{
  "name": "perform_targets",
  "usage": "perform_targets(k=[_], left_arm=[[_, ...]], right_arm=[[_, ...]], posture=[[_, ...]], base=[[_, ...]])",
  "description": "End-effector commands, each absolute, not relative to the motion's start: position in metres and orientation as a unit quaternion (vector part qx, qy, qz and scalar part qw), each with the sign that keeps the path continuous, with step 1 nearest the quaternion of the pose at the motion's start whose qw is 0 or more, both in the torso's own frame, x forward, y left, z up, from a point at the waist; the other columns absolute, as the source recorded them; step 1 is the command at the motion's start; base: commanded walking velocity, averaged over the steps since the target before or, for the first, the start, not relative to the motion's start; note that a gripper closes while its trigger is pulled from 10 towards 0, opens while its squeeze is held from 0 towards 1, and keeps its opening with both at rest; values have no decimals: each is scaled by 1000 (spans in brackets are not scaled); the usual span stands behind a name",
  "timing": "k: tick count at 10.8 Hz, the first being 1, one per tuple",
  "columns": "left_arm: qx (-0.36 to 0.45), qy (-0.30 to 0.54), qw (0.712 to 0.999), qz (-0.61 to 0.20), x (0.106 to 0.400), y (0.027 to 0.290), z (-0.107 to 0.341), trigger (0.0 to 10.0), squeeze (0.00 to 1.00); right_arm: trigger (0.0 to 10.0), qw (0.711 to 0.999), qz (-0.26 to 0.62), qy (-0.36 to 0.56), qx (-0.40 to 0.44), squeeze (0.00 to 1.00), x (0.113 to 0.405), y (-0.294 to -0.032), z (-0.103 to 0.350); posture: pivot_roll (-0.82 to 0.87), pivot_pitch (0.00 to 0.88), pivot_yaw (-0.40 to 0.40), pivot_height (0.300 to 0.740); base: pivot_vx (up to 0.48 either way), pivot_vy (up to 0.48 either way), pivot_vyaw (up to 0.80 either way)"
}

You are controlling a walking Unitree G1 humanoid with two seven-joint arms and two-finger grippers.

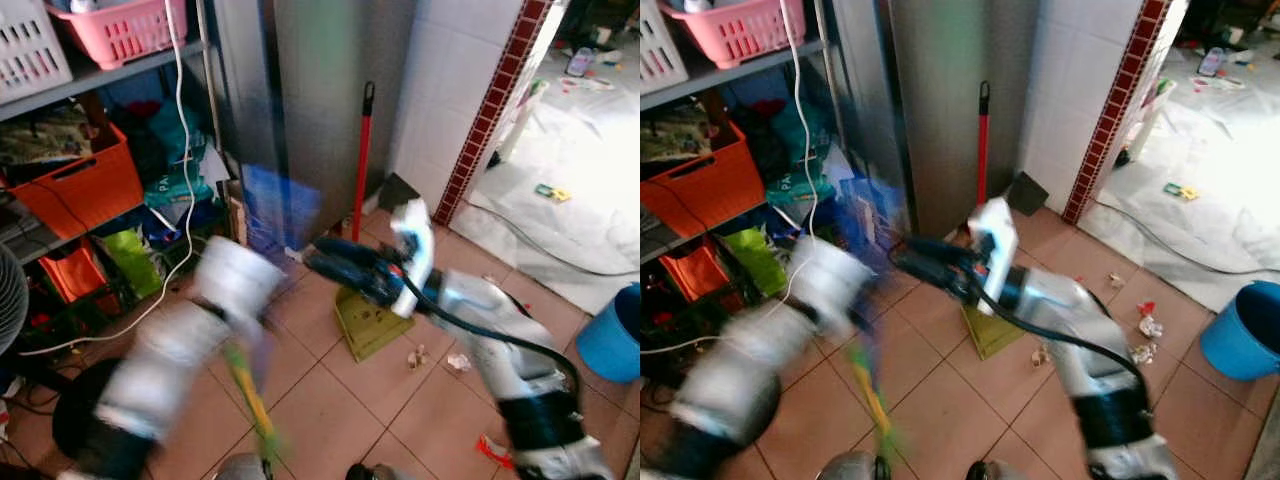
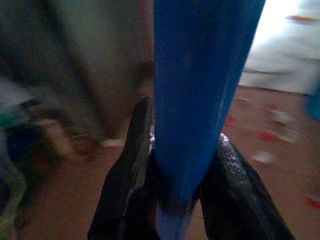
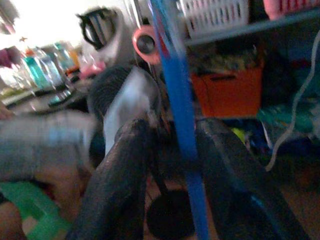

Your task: Sweep floor

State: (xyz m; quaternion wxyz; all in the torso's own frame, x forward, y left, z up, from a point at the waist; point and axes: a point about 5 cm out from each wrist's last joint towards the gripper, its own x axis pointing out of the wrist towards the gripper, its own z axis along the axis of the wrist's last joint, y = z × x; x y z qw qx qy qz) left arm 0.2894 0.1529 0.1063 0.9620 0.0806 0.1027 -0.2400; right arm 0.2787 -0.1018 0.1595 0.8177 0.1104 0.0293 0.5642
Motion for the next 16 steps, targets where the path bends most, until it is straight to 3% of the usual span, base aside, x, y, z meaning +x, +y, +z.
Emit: perform_targets(k=[1,5,7,9,12,16], left_arm=[[93,97,962,-239,292,148,107,0,0],[114,83,971,-192,311,150,103,0,0],[128,66,974,-176,330,142,110,0,0],[137,50,974,-173,341,125,110,0,0],[126,34,970,-206,346,88,105,0,0],[110,33,969,-221,343,72,97,0,0]], right_arm=[[10000,828,553,14,91,1000,283,-102,162],[10000,877,477,-26,55,1000,302,-104,170],[10000,875,477,-58,61,1000,303,-90,186],[10000,888,455,-44,54,1000,304,-79,187],[10000,936,336,-45,100,1000,318,-71,191],[10000,948,294,-55,114,1000,329,-64,196]], posture=[[15,39,1,740],[13,32,3,740],[11,28,3,740],[4,27,3,740],[-10,26,8,740],[-10,29,8,740]], base=[[0,0,0],[0,0,0],[0,0,0],[0,0,0],[0,0,0],[0,0,0]])
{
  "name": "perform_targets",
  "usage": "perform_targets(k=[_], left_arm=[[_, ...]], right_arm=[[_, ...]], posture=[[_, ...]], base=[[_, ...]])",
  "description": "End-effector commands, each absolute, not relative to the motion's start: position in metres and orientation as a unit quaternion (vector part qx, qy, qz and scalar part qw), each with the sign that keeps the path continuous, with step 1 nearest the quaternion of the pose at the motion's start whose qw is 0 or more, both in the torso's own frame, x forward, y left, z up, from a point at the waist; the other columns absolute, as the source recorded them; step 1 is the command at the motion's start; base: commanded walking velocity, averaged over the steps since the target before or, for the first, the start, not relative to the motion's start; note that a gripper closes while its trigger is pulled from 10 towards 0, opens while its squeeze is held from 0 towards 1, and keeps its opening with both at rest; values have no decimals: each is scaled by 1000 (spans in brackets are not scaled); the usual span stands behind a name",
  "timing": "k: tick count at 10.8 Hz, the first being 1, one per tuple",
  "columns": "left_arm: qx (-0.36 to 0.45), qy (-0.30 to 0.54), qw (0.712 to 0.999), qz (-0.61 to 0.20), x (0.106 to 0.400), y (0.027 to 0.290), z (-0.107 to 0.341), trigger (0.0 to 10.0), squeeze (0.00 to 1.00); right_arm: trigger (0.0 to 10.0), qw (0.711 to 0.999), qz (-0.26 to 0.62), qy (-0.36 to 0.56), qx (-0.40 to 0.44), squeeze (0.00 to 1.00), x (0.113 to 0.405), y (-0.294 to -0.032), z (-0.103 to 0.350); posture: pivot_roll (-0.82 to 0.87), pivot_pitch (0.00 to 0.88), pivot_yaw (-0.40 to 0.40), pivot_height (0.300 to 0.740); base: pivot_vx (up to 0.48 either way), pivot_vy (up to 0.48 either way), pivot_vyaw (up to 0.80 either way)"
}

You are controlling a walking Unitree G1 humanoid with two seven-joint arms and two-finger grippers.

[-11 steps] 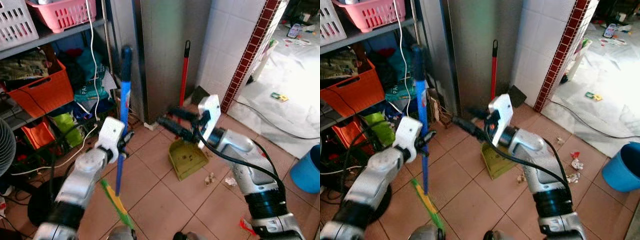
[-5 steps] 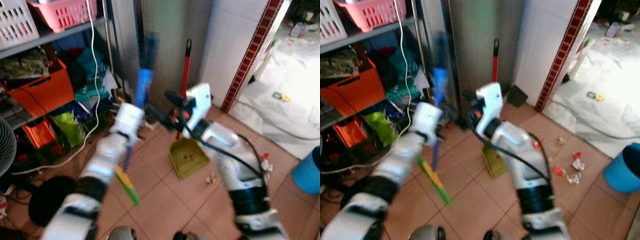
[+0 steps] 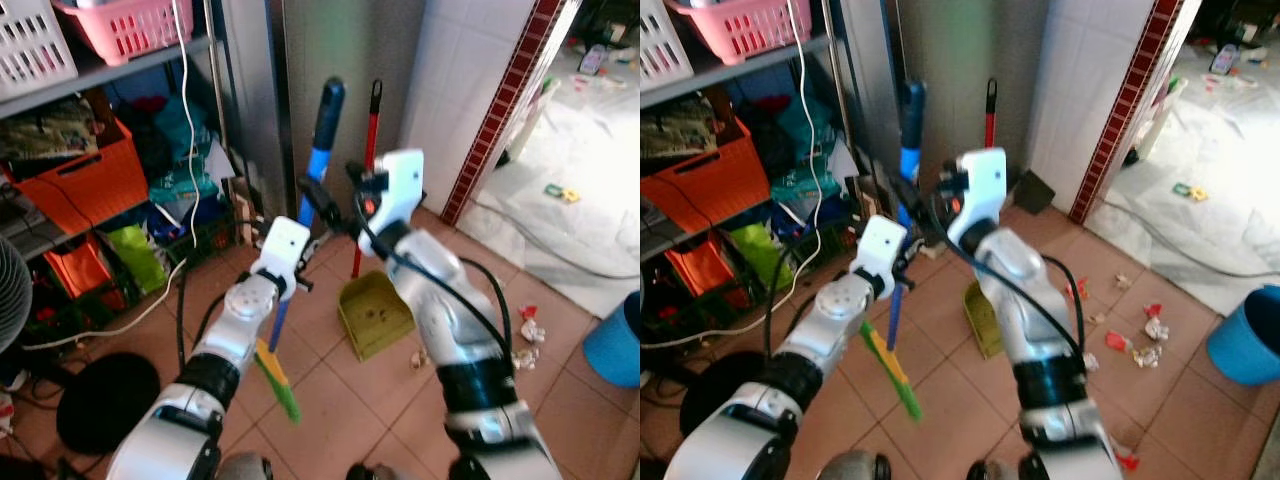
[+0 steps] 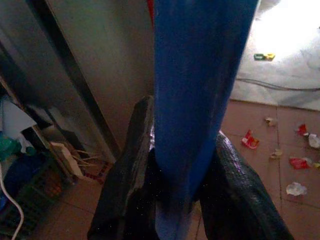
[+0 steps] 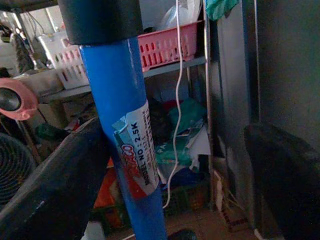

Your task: Sweep floor

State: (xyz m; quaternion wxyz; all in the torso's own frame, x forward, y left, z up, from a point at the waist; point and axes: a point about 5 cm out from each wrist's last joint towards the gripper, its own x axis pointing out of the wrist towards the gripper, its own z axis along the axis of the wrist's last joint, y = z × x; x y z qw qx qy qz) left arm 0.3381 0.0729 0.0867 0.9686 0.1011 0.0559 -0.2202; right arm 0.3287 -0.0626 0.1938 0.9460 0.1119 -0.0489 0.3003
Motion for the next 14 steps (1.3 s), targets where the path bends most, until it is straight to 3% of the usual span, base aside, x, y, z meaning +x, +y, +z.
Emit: perform_targets(k=[1,4,5,6,7,10,14], left_arm=[[106,32,968,-223,342,70,95,0,0],[103,35,967,-229,340,67,92,0,0],[102,37,967,-232,340,66,91,0,0],[102,38,966,-235,340,65,90,0,0],[101,43,965,-239,339,64,89,0,0],[101,49,965,-236,339,68,86,0,0],[99,50,964,-243,340,65,87,0,0]], right_arm=[[10000,952,277,-62,116,1000,336,-66,199],[10000,952,268,-77,130,1000,344,-63,208],[10000,946,278,-86,145,686,344,-61,212],[10000,937,296,-93,159,78,343,-57,217],[10000,925,329,-92,165,0,339,-53,219],[10000,917,355,-85,162,0,333,-60,215],[10000,911,371,-65,167,0,322,-50,201]], posture=[[-9,30,6,740],[-8,32,5,740],[-9,33,5,740],[-10,34,6,740],[-9,35,2,740],[-10,39,2,740],[-9,40,7,740]], base=[[0,0,0],[0,0,0],[0,0,0],[0,0,0],[0,0,0],[0,0,0],[0,0,0]])
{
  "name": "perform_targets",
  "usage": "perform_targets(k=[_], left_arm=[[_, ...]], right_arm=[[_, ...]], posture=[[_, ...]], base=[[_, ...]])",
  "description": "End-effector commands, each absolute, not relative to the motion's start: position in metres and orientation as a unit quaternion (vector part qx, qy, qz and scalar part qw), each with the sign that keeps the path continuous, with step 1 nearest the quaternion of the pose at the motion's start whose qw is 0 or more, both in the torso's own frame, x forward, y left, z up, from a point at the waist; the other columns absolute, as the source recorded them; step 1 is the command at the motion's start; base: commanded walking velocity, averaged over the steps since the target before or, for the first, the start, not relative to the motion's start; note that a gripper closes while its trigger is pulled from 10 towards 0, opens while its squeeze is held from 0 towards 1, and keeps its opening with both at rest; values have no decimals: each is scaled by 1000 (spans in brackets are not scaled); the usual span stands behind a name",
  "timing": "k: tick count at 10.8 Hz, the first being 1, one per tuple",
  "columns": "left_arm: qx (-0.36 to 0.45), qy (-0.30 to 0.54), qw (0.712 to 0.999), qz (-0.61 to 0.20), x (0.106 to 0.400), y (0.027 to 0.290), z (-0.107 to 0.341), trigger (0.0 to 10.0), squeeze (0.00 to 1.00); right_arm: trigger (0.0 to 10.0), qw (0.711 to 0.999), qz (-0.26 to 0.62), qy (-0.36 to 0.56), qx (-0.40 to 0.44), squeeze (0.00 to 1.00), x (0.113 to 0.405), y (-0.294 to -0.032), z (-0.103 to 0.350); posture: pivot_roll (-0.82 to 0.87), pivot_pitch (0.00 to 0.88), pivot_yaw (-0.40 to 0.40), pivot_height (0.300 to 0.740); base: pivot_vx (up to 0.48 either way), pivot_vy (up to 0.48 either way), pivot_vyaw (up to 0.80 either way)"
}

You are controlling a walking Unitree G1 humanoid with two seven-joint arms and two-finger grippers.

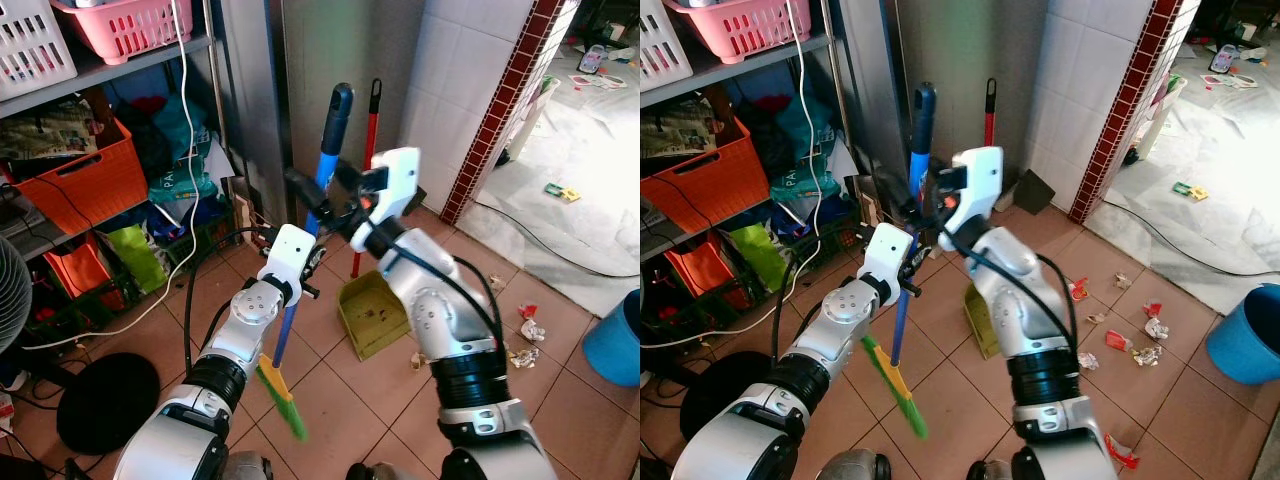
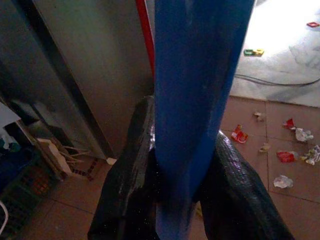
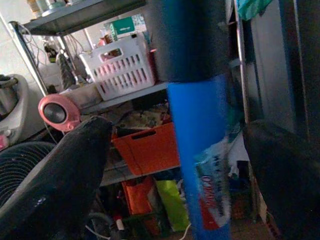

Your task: Sweep floor

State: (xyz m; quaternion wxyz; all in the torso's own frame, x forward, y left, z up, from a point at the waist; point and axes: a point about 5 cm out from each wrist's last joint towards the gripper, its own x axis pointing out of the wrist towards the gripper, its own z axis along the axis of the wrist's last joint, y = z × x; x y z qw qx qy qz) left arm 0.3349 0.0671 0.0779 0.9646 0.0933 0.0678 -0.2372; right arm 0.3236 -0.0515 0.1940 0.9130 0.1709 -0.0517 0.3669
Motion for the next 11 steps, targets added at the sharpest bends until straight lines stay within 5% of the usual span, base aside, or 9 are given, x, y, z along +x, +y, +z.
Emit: perform_targets(k=[1,5,6,7,11], left_arm=[[100,51,963,-245,340,64,87,0,0],[99,54,961,-252,338,60,85,0,0],[99,55,961,-253,337,60,84,0,0],[98,55,961,-253,337,59,84,0,0],[99,56,961,-254,338,60,84,0,0]], right_arm=[[10000,910,372,-65,170,0,322,-48,201],[10000,914,360,-80,170,0,332,-44,210],[3333,914,360,-82,171,0,333,-44,211],[0,913,360,-85,174,0,333,-44,212],[0,914,358,-85,174,0,334,-47,211]], posture=[[-7,39,6,740],[-6,38,3,740],[-6,38,2,740],[-6,38,1,740],[-8,38,2,740]], base=[[0,0,0],[0,0,0],[0,0,0],[0,0,0],[0,0,0]])
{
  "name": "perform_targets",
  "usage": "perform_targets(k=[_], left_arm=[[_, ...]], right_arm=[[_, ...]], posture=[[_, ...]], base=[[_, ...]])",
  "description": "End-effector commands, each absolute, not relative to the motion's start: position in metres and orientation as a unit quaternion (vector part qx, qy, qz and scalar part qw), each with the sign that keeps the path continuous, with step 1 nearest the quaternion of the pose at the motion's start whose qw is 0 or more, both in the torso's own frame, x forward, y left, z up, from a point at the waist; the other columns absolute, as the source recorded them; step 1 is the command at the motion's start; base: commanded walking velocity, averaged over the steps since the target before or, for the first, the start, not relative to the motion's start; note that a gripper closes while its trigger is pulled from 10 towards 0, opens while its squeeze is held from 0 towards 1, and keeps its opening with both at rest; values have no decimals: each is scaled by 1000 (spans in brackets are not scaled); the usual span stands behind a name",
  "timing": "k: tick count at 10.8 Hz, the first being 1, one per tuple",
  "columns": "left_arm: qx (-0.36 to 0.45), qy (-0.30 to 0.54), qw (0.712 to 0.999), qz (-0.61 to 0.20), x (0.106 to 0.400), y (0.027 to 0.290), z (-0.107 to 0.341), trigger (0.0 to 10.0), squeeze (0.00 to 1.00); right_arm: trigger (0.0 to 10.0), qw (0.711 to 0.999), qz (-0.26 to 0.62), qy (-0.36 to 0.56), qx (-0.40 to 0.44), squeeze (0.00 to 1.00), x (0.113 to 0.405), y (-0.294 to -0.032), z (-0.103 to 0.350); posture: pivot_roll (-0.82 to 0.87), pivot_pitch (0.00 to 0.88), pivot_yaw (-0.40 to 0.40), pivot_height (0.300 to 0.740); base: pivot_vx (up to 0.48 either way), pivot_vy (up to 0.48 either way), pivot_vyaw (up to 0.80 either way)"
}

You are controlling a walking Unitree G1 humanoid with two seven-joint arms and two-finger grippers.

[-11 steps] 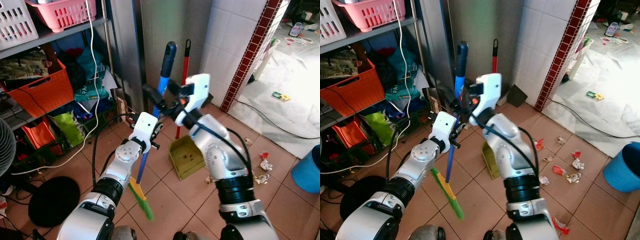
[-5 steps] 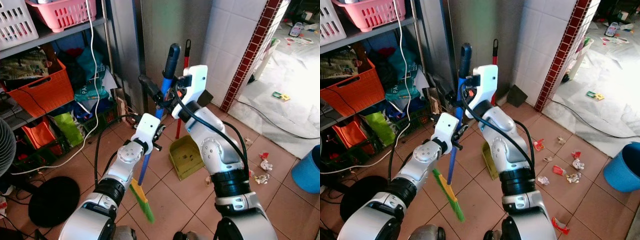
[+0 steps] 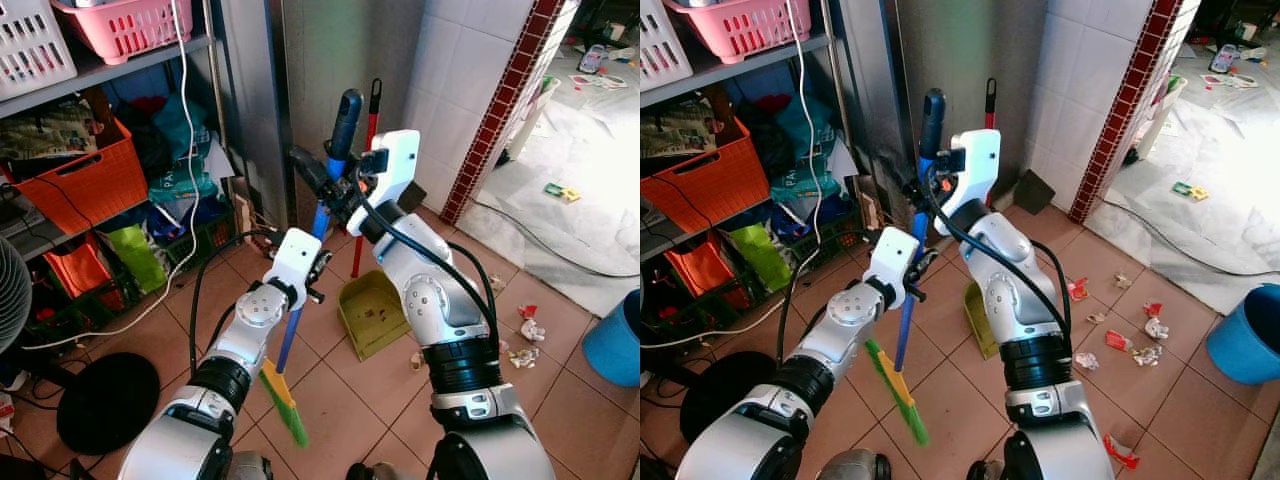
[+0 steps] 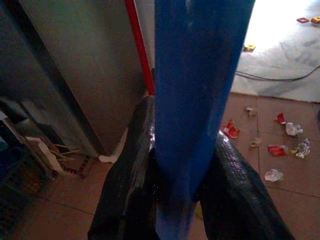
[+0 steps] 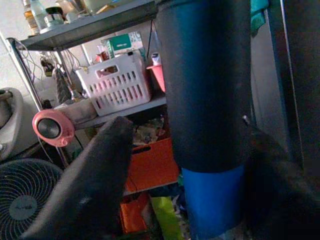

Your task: Sweep floor

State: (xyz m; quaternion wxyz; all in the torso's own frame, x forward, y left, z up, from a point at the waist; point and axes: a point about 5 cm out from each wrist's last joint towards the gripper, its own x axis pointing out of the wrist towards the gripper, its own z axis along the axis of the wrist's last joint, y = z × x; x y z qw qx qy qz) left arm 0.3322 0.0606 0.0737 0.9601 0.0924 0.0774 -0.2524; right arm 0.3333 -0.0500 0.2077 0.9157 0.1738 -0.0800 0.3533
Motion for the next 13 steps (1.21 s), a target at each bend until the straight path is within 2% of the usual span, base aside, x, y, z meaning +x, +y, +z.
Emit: perform_targets(k=[1,13], left_arm=[[99,56,961,-254,338,60,84,0,0],[99,57,959,-260,337,57,83,0,0]], right_arm=[[0,914,358,-84,173,0,334,-48,210],[0,916,361,-75,158,0,330,-47,198]], posture=[[-6,38,3,740],[-2,39,3,740]], base=[[0,0,0],[0,0,0]])
